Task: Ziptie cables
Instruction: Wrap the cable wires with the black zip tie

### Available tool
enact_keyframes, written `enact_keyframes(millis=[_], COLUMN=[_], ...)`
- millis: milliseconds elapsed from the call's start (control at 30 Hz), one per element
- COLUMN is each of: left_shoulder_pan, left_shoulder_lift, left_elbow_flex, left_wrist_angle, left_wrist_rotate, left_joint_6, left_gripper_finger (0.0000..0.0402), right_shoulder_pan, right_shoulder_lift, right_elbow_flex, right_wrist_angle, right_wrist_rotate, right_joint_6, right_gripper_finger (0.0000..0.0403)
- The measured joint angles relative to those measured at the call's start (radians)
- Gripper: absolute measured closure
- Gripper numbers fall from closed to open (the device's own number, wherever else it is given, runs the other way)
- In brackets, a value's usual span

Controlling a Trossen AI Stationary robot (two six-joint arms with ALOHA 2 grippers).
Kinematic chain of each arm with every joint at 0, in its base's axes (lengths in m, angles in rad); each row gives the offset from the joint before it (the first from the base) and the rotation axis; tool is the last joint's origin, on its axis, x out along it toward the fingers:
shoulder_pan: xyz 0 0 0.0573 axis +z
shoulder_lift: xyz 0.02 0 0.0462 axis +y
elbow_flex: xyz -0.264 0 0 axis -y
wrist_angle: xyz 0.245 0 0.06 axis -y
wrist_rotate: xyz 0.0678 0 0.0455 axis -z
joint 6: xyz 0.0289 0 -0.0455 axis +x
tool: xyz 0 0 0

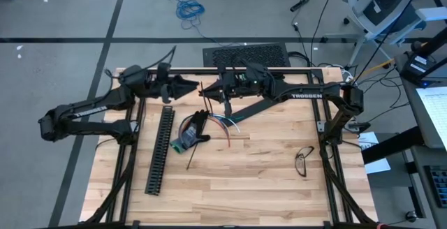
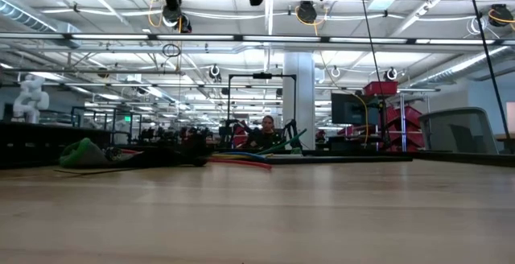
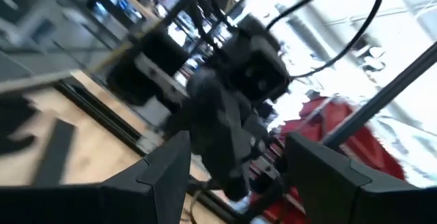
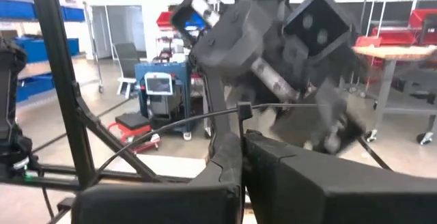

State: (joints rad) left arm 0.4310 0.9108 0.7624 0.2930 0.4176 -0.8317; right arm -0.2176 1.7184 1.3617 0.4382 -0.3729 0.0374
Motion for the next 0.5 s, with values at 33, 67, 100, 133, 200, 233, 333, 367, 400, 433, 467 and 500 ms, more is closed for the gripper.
enact_keyframes(millis=[33,67,100,133,200,233,333,367,400,433,467,500], left_shoulder_pan=[-0.007,-0.012,-0.015,-0.015,-0.013,-0.010,-0.004,-0.004,-0.004,-0.007,-0.009,-0.013], left_shoulder_lift=[0.015,0.029,0.040,0.046,0.054,0.057,0.058,0.058,0.057,0.057,0.057,0.058], left_elbow_flex=[0.000,0.000,0.000,0.000,0.000,0.000,0.000,0.000,0.000,0.000,0.000,0.000], left_wrist_angle=[0.024,0.047,0.071,0.094,0.121,0.133,0.167,0.180,0.182,0.182,0.181,0.177], left_wrist_rotate=[0.003,0.006,0.007,0.007,0.001,0.000,0.000,0.000,0.000,0.003,0.007,0.009], left_joint_6=[-0.023,-0.038,-0.051,-0.054,-0.075,-0.084,-0.142,-0.163,-0.180,-0.184,-0.184,-0.184], left_gripper_finger=[0.0171,0.0171,0.0171,0.0171,0.0171,0.0171,0.0171,0.0171,0.0171,0.0171,0.0171,0.0171], right_shoulder_pan=[0.000,0.000,0.001,0.002,0.002,0.002,0.002,0.002,0.002,0.001,-0.001,-0.004], right_shoulder_lift=[0.000,0.000,0.000,0.000,0.000,0.000,0.000,0.000,0.000,0.000,0.000,0.000], right_elbow_flex=[0.000,0.000,0.000,0.000,0.000,0.000,0.000,0.000,0.000,0.000,0.000,0.000], right_wrist_angle=[0.000,-0.001,-0.004,-0.003,-0.002,-0.008,-0.036,-0.036,-0.032,-0.028,-0.027,-0.025], right_wrist_rotate=[0.000,0.000,0.000,0.000,0.000,0.000,0.000,0.001,0.000,0.000,0.001,0.001], right_joint_6=[0.000,0.000,-0.001,-0.001,-0.001,-0.002,-0.016,-0.025,-0.032,-0.039,-0.043,-0.044], right_gripper_finger=[0.0403,0.0403,0.0403,0.0403,0.0403,0.0403,0.0403,0.0403,0.0403,0.0403,0.0403,0.0403])
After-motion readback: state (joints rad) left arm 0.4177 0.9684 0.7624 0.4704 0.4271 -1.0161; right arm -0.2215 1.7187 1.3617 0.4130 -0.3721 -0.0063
